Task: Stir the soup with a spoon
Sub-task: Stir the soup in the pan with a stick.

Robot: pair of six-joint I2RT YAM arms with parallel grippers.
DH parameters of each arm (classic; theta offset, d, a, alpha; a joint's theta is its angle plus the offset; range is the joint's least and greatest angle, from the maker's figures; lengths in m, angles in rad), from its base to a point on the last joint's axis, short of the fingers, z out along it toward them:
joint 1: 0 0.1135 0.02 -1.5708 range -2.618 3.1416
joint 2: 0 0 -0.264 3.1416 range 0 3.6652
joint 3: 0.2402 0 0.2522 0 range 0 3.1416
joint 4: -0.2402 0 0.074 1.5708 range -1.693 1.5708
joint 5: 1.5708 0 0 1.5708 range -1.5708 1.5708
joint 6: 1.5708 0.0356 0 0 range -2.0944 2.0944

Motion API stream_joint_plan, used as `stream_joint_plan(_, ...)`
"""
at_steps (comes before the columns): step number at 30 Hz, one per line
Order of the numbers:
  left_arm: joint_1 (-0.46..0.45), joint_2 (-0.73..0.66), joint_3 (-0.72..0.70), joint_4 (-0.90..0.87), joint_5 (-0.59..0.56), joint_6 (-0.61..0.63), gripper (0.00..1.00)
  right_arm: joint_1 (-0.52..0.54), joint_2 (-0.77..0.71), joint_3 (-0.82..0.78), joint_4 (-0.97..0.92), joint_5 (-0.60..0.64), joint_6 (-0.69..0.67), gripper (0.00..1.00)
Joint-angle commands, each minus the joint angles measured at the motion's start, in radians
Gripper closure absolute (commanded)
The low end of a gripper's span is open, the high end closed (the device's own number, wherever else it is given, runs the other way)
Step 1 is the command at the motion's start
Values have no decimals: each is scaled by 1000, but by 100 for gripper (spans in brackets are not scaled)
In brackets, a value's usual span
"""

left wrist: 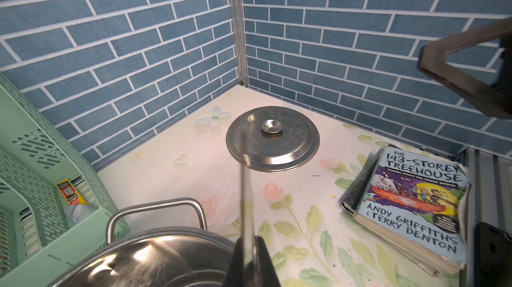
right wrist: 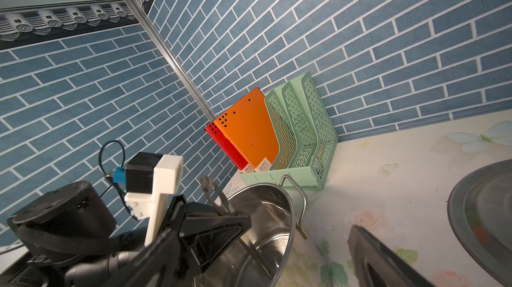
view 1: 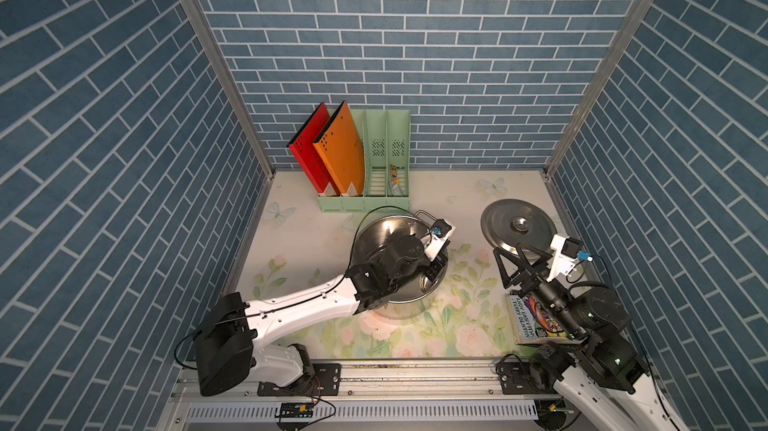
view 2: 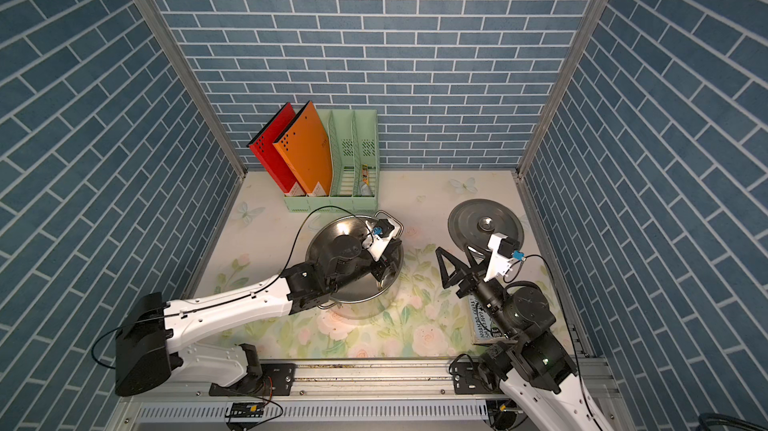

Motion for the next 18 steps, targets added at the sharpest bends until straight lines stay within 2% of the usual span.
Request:
stream_joint_plan(1, -17, -85, -54, -87, -66, -18, 100, 4, 12, -16, 54, -18, 15, 0)
stream_joint_plan(5, -19, -201, -128, -169, -123, -68, 100, 4, 16, -29, 71, -22, 19, 0)
stream_joint_plan(10, 2, -287, -177, -306, -275, -124, 100, 4, 26, -37, 94, -29, 22, 0)
stream_joint_plan(14, 86, -306, -190, -345, -322, -179, 100, 4, 33, -35, 97, -40, 25, 0)
stream_joint_plan(18, 202, -309, -190, -315, -314, -185, 100, 3, 24, -30, 84, -36, 27, 0)
